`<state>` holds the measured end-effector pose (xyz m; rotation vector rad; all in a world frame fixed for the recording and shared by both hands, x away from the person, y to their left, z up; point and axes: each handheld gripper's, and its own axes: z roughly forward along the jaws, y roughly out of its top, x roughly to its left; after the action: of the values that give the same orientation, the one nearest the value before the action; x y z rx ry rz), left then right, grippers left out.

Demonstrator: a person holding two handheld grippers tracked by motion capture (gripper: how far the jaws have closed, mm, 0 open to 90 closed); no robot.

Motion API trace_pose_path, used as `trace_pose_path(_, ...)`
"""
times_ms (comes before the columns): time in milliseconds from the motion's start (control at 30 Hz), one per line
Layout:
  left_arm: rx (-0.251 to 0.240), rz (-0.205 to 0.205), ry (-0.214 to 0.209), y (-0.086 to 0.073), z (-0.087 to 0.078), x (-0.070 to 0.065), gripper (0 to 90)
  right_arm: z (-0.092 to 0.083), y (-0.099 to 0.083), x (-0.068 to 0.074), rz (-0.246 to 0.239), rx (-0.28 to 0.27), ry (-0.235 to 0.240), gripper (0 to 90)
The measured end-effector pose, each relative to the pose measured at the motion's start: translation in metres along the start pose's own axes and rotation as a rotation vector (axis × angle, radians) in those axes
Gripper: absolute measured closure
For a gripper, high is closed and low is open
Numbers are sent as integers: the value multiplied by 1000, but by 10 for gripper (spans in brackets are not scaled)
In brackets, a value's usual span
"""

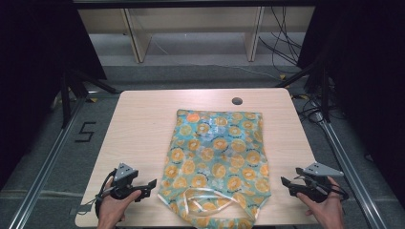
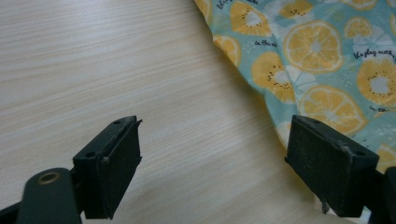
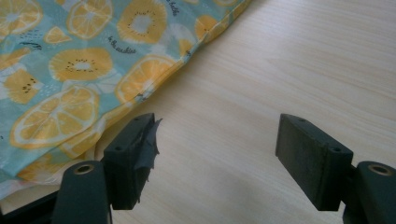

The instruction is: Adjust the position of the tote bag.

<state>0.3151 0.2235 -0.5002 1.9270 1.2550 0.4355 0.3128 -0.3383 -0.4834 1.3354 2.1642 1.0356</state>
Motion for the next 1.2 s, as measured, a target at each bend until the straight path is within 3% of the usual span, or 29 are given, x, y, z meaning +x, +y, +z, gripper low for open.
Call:
trace_pose_path(33,14,13,3,0,0,0,168,0,0,-2,-25,-4,-5,302)
trace_pose_path(67,-7,2,-8,0,2,-1,169,0,1,-3,-41,-10,-11,302)
trace_pose_path(133,9,2,2,0,0,-1,169,0,1,-3,-38,-7,-7,302)
trace_pose_path(167,12,6,1,0,0,0,169,0,0,0,0,0,2,302)
trace_pose_path(233,9,9,-5,0,1,1,169,0,1,-3,-34,-5,-5,302)
trace_pose_path(333,9,3,-15,0,1,1,169,0,2,-4,-32,10,32,302)
trace_pose_path(367,-25,-35,-14,0,3,-2,167,0,1,0,7,9,26,299)
trace_pose_path(400,-10,-13,-18,1,3,-1,167,0,1,0,3,2,29,299)
trace_pose_path(433,-15,-14,-28,3,4,-1,163,0,1,1,-1,-5,17,299)
trace_pose_path(500,-3,-10,-37,4,4,-1,150,0,2,3,25,-5,40,298)
trace_pose_path(533,-24,-34,-46,6,7,-3,150,3,3,0,-24,-30,46,292)
trace_pose_path(600,-24,-32,-75,13,11,-3,149,4,5,2,-18,-37,59,287)
trace_pose_path(633,-40,-52,-79,15,14,-4,149,4,6,2,-20,-40,63,281)
trace_pose_path(800,-52,-52,-99,28,22,-7,149,8,14,11,-30,-38,95,263)
trace_pose_path(833,-34,-33,-99,30,24,-6,149,11,16,13,-33,-36,109,261)
trace_pose_path(900,-18,-36,-111,34,34,-6,150,15,18,16,-19,-30,135,254)
trace_pose_path(933,21,-12,-115,36,36,-3,152,17,19,16,-31,-23,139,254)
trace_pose_path(1067,36,-1,-117,43,49,-4,200,25,23,24,-49,19,138,248)
trace_pose_path(1100,24,-3,-115,44,51,-5,219,25,24,27,-26,42,136,248)
trace_pose_path(1133,42,16,-118,46,53,-5,236,28,26,26,-67,36,124,249)
trace_pose_path(1200,31,11,-121,48,58,-6,299,33,27,26,-66,57,145,248)
